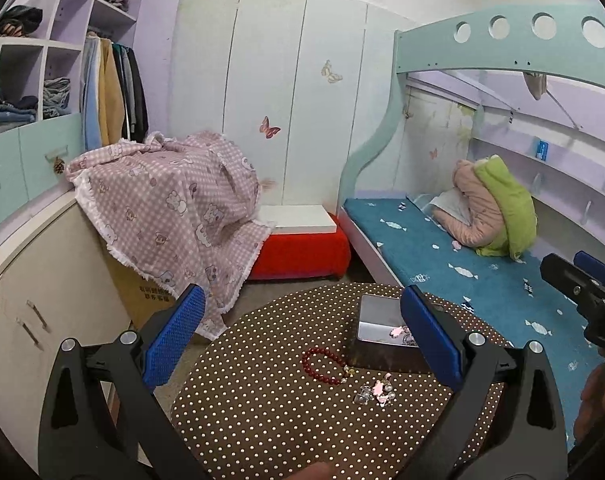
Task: Organize jewelry
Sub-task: 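Withdraw both open tools from the metal box, then lower the right tool onto a pearl charm while the left approaches a silver charm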
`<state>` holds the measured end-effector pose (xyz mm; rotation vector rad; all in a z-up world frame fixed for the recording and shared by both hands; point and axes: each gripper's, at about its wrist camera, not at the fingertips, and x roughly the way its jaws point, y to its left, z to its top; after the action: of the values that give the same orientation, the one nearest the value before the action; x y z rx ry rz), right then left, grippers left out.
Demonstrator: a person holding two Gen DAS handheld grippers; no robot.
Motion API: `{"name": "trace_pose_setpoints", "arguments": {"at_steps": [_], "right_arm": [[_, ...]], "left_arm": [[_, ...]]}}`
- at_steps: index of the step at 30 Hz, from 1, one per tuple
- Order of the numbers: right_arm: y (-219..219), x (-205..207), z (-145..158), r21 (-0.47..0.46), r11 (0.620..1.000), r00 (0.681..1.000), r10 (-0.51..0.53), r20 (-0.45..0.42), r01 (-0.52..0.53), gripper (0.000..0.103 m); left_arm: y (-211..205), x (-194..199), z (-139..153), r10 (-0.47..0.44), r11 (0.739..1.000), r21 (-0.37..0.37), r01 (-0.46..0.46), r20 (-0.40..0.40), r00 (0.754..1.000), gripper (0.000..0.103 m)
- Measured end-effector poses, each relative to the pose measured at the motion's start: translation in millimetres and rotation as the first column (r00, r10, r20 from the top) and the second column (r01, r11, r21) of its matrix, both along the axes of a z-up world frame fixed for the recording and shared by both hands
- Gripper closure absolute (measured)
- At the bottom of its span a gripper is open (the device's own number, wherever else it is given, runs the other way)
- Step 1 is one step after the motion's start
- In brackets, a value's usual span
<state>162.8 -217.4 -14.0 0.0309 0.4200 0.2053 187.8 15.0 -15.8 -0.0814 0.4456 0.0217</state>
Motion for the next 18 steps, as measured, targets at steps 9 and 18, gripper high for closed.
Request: {"name": "trace_pose_setpoints", "arguments": {"at_steps": [9,18], "right_arm": [[3.5,7.9,-42.8,-0.024,0.998,0.992,0.057,-0.113,-0.06,0.007],[18.8,25.7,-108.4,-0.042,0.991,0.948,0.107,-0.299,-0.125,0.007]], "left_arm": [[6.8,-0.2,-27.7,0.018,1.0,-0.004,-0.018,-0.06,0.998,0.005],[11.0,13.2,-71.4,0.025,1.0,0.007,-0.024,-0.151,0.988,0.005]]}}
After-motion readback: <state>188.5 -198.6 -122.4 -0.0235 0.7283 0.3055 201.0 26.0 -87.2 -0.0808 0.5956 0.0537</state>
